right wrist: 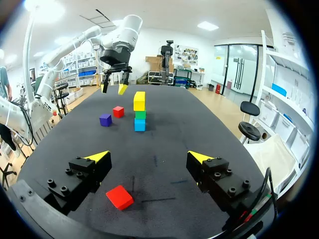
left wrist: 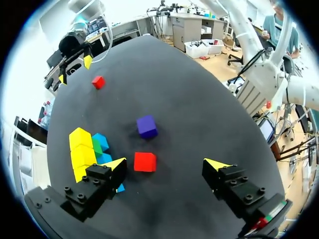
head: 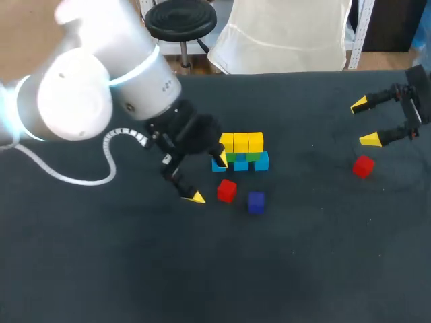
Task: Place the blue cubes, place green cubes on the blue cubes, place the yellow cubes on the green cubes, then place the red cubes on the yellow cubes, and place purple cube on the red cubes.
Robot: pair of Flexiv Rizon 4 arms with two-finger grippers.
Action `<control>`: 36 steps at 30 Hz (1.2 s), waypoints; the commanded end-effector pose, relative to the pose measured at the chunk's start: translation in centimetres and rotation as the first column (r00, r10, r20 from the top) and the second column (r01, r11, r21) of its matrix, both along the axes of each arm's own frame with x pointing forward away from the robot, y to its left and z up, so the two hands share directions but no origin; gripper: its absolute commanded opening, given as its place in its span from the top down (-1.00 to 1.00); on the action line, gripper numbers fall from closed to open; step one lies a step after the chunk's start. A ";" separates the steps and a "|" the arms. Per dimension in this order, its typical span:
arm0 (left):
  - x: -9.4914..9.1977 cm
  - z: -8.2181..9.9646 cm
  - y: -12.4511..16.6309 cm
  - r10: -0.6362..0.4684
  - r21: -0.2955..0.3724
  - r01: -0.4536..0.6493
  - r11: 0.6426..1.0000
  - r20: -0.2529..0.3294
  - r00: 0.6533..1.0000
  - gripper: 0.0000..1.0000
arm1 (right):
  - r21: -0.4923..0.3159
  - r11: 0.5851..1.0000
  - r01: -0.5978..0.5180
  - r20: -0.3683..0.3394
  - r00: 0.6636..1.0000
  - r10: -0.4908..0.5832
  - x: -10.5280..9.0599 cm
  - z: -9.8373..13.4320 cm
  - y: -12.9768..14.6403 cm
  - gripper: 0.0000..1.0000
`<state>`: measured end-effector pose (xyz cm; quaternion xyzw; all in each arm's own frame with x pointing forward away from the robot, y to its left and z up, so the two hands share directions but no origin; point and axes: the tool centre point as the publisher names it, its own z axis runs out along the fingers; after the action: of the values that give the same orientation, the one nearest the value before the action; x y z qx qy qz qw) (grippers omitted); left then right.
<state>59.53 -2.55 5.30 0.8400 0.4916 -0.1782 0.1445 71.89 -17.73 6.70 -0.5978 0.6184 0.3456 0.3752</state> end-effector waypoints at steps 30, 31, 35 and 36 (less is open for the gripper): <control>2.5 -4.8 -1.3 0.007 0.121 0.002 0.993 -0.068 0.998 0.00 | 0.001 1.000 -0.002 0.000 1.000 0.002 0.1 0.0 0.0 -1.00; 2.5 -4.8 -1.3 0.009 0.123 -0.001 0.992 -0.066 0.998 0.03 | 0.001 1.000 -0.002 0.000 1.000 0.002 0.1 0.0 0.0 -1.00; 2.4 -4.9 -1.5 0.010 0.130 -0.002 0.992 -0.059 0.998 0.06 | 0.001 1.000 -0.002 0.000 1.000 0.002 0.1 0.0 0.0 -1.00; 2.4 -4.9 -1.6 0.011 0.131 -0.003 0.991 -0.059 0.998 0.06 | 0.001 1.000 -0.002 0.000 1.000 0.002 0.1 0.0 0.0 -1.00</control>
<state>61.88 -3.90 0.38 0.8398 0.5088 -0.1724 0.0784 71.90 -17.73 6.70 -0.5978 0.6184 0.3456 0.3752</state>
